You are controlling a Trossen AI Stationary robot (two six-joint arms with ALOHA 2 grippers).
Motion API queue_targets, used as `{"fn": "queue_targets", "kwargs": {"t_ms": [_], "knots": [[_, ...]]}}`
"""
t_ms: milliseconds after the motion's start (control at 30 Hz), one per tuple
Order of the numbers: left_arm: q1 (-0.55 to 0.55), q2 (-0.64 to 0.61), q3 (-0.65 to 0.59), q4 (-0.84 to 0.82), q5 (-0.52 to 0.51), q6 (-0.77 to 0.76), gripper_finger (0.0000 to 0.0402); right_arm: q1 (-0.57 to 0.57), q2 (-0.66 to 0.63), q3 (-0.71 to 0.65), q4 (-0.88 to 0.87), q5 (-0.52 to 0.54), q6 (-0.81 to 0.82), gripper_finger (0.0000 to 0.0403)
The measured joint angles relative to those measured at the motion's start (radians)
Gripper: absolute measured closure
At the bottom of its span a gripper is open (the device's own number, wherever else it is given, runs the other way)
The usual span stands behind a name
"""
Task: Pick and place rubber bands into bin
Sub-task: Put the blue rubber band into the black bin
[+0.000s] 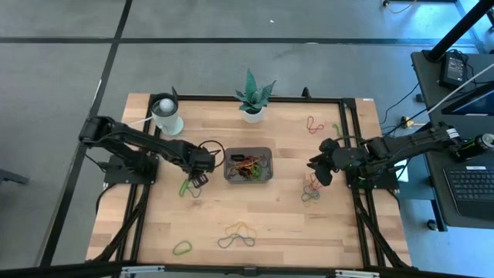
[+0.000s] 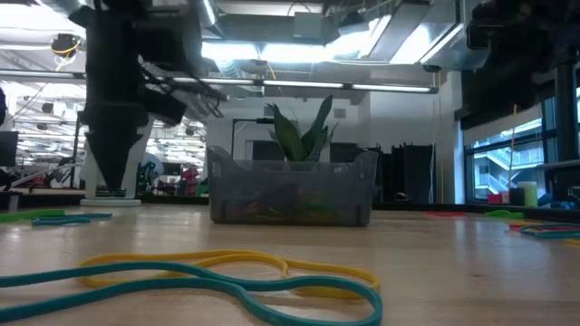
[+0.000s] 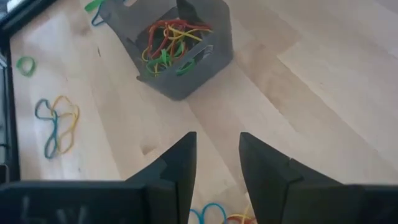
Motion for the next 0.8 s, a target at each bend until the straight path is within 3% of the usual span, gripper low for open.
{"fn": "queue_targets", "kwargs": {"t_ms": [200, 400, 500, 667, 800], "knots": [[-0.029, 0.101, 0.000, 0.020, 0.024, 0.000, 0.0249, 0.000, 0.000, 0.000, -0.030, -0.001, -0.026, 0.0278], [-0.037, 0.185, 0.005, 0.053, 0.080, 0.052, 0.0269, 0.000, 0.000, 0.000, -0.045, 0.000, -0.027, 0.0278], [-0.037, 0.200, 0.007, 0.061, 0.098, 0.070, 0.0299, 0.000, 0.000, 0.000, -0.047, 0.000, -0.043, 0.0278], [-0.041, 0.195, 0.004, 0.078, 0.108, 0.068, 0.0388, 0.000, 0.000, 0.000, -0.049, 0.000, -0.061, 0.0278], [-0.060, 0.162, 0.017, 0.059, 0.088, 0.040, 0.0399, 0.000, 0.000, 0.000, -0.065, 0.000, -0.080, 0.0278]]}}
